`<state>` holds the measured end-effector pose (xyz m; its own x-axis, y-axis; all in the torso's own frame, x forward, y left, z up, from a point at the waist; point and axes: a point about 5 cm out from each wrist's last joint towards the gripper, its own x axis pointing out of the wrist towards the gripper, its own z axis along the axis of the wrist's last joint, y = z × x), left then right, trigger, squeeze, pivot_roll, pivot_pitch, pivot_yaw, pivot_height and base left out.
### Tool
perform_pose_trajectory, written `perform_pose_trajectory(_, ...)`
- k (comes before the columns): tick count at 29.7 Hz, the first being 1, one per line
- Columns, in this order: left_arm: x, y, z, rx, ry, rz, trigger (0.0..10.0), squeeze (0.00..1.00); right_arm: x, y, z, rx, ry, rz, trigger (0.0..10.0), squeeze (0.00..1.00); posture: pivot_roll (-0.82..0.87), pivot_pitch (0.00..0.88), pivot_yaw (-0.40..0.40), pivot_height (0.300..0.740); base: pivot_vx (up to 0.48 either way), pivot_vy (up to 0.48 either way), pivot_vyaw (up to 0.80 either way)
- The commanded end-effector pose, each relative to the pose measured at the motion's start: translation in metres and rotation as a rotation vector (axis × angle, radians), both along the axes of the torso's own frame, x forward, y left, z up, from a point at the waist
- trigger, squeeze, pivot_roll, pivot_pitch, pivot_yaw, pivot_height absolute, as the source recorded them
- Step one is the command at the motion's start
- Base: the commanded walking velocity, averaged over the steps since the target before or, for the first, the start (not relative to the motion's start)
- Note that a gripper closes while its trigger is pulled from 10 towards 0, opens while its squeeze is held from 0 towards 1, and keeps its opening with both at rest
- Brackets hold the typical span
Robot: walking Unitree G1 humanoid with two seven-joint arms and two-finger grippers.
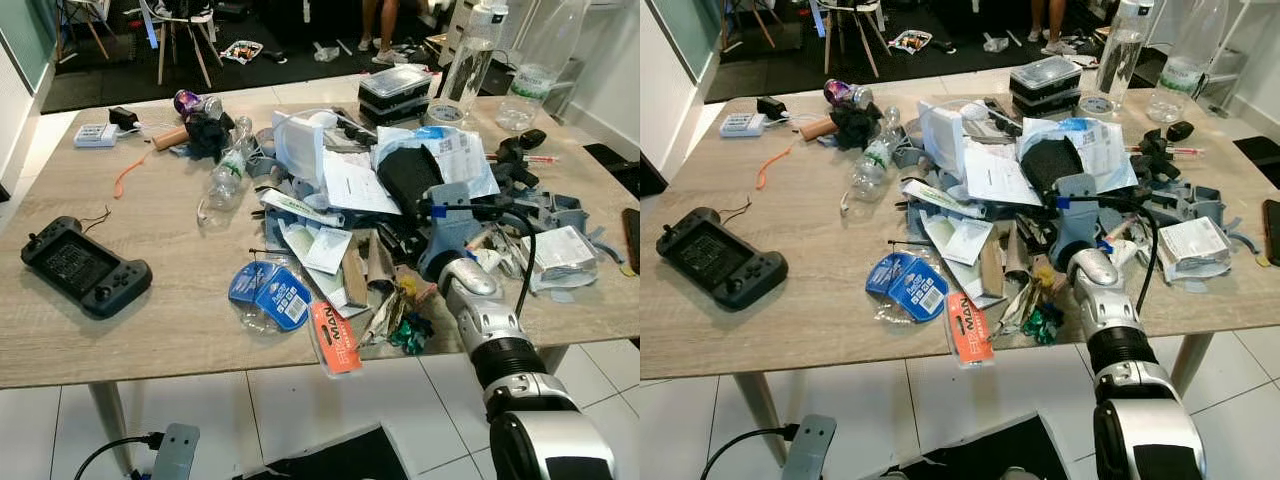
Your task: Picking trash to rubbish bin
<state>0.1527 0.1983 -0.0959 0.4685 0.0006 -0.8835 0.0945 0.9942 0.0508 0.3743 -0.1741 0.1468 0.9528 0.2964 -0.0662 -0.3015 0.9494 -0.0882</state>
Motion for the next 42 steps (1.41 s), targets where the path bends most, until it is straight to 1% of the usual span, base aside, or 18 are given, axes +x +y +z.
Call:
perform_pose_trajectory(1,-0.01,0.002,-0.004,0.006,0.039,-0.017,10.0,0.0,-0.003,0.007,-0.004,-0.03,0.038,0.044,10.0,0.0,-0.02,0.088,0.023,0.74,0.0,0.0,0.0)
perform_pose_trajectory(4,-0.01,0.002,-0.004,0.006,0.039,-0.021,10.0,0.0,-0.003,0.01,-0.002,-0.047,0.049,0.055,10.0,0.0,-0.02,0.088,0.023,0.74,0.0,0.0,0.0)
perform_pose_trajectory(5,-0.009,0.002,-0.003,0.005,0.039,-0.023,10.0,0.0,-0.003,0.011,-0.001,-0.061,0.068,0.051,10.0,0.0,-0.03,0.09,0.018,0.74,0.0,0.0,0.0)
perform_pose_trajectory(8,-0.009,0.002,-0.003,0.004,0.039,-0.024,10.0,0.0,-0.003,0.012,0.0,-0.063,0.089,0.042,10.0,0.0,-0.03,0.09,0.018,0.74,0.0,0.0,0.0)
perform_pose_trajectory(11,-0.009,0.001,-0.003,0.003,0.04,-0.029,10.0,0.0,-0.004,0.013,0.006,-0.071,0.091,0.044,10.0,0.0,-0.03,0.09,0.018,0.74,0.0,0.0,0.0)
perform_pose_trajectory(12,-0.009,0.001,-0.003,0.002,0.042,-0.036,10.0,0.0,-0.005,0.013,0.012,-0.079,0.098,0.037,10.0,0.0,-0.03,0.09,0.018,0.74,0.0,0.0,0.0)
perform_pose_trajectory(15,-0.009,0.001,-0.003,0.002,0.043,-0.039,10.0,0.0,-0.005,0.012,0.015,-0.078,0.116,0.017,10.0,0.0,-0.04,0.088,0.017,0.74,0.0,0.0,0.0)
perform_pose_trajectory(16,-0.009,0.001,-0.003,0.001,0.042,-0.041,10.0,0.0,-0.005,0.012,0.015,-0.066,0.139,0.006,10.0,0.0,-0.04,0.088,0.017,0.74,0.0,0.0,0.0)
perform_pose_trajectory(18,-0.008,0.0,-0.003,0.002,0.04,-0.045,10.0,0.0,-0.007,0.017,0.017,-0.044,0.175,0.01,10.0,0.0,-0.04,0.088,0.017,0.74,0.0,0.0,0.0)
perform_pose_trajectory(21,-0.008,0.0,-0.003,0.004,0.04,-0.052,10.0,0.0,-0.009,0.026,0.014,-0.028,0.207,0.039,10.0,0.0,-0.04,0.083,0.014,0.74,0.0,0.0,0.0)
perform_pose_trajectory(23,-0.008,0.0,-0.003,0.004,0.042,-0.057,10.0,0.0,-0.012,0.033,0.007,-0.016,0.244,0.038,10.0,0.0,-0.04,0.079,0.014,0.74,0.0,0.0,0.0)
perform_pose_trajectory(26,-0.009,-0.001,-0.003,0.004,0.042,-0.061,10.0,0.0,-0.016,0.039,0.001,0.019,0.292,0.037,10.0,0.0,-0.04,0.079,0.014,0.74,0.0,0.0,0.0)
perform_pose_trajectory(29,-0.009,-0.001,-0.004,0.005,0.043,-0.061,10.0,0.0,-0.019,0.042,-0.005,0.048,0.352,0.005,10.0,0.0,-0.04,0.083,0.013,0.74,0.0,0.0,0.0)
perform_pose_trajectory(32,-0.009,-0.001,-0.004,0.005,0.044,-0.061,10.0,0.0,-0.021,0.042,-0.013,0.068,0.397,-0.037,10.0,0.0,-0.04,0.088,0.012,0.74,0.0,0.0,0.0)
perform_pose_trajectory(33,-0.009,-0.001,-0.004,0.005,0.044,-0.061,10.0,0.0,-0.021,0.042,-0.013,0.068,0.397,-0.037,10.0,0.0,-0.04,0.088,0.012,0.74,0.0,0.0,0.0)
perform_pose_trajectory(34,-0.009,-0.001,-0.004,0.004,0.045,-0.06,10.0,0.0,-0.022,0.041,-0.016,0.085,0.414,-0.06,10.0,0.0,-0.04,0.088,0.012,0.74,0.0,0.0,0.0)
perform_pose_trajectory(42,-0.009,-0.001,-0.004,0.003,0.046,-0.058,10.0,0.0,-0.024,0.035,-0.027,0.102,0.454,-0.129,10.0,0.0,-0.04,0.088,0.012,0.74,0.0,0.0,0.0)
